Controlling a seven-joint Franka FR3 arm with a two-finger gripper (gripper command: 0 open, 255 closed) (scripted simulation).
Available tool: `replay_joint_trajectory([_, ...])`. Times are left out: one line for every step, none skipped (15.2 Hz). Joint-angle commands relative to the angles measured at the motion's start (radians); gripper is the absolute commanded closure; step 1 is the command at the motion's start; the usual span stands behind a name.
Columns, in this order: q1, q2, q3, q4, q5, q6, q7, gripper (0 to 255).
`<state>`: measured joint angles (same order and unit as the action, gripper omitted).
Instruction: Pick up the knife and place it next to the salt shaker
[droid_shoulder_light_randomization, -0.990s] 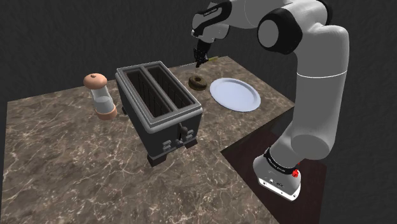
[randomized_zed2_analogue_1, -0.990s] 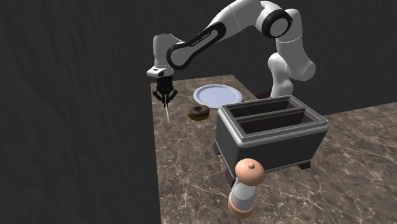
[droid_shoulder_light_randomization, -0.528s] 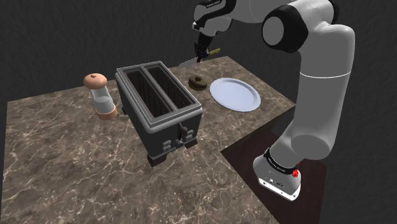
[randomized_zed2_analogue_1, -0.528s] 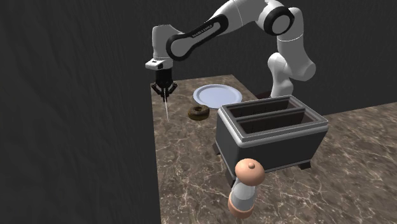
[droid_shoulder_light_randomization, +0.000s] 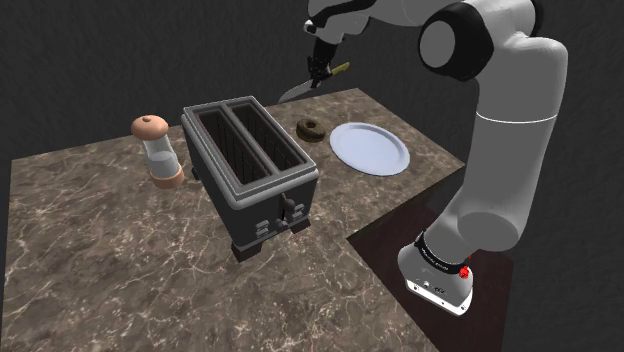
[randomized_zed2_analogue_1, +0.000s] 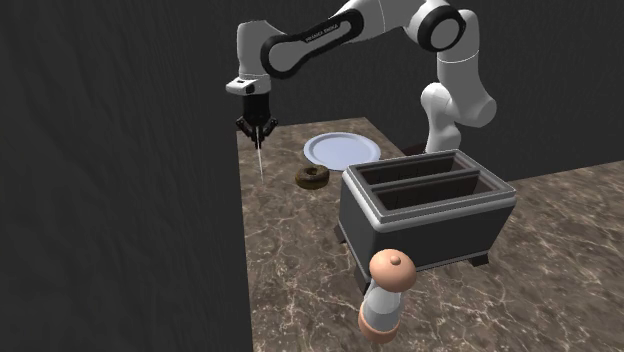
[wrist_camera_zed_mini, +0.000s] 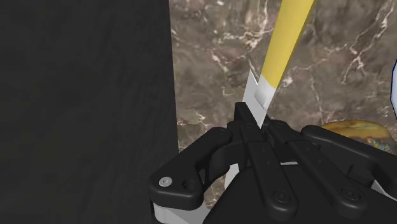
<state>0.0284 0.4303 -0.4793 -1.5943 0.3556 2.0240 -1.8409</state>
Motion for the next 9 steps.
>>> replay_joint_trajectory([0.000, -0.007, -0.003, 0.018, -0.006, -0.024, 0.006, 255])
replay_joint_trajectory([0.000, -0.011, -0.004, 0.026, -0.009, -0.035, 0.009, 255])
replay_joint_trajectory([0.000, -0.014, -0.005, 0.035, -0.012, -0.047, 0.012, 255])
replay_joint_trajectory([0.000, -0.017, -0.007, 0.044, -0.014, -0.058, 0.015, 255])
replay_joint_trajectory([-0.001, -0.020, -0.008, 0.054, -0.017, -0.070, 0.018, 255])
replay_joint_trajectory([-0.001, -0.022, -0.009, 0.064, -0.019, -0.082, 0.021, 255])
replay_joint_trajectory([-0.002, -0.025, -0.010, 0.074, -0.021, -0.094, 0.023, 255])
replay_joint_trajectory([-0.002, -0.027, -0.011, 0.084, -0.023, -0.106, 0.026, 255])
replay_joint_trajectory([-0.003, -0.029, -0.012, 0.095, -0.025, -0.118, 0.029, 255])
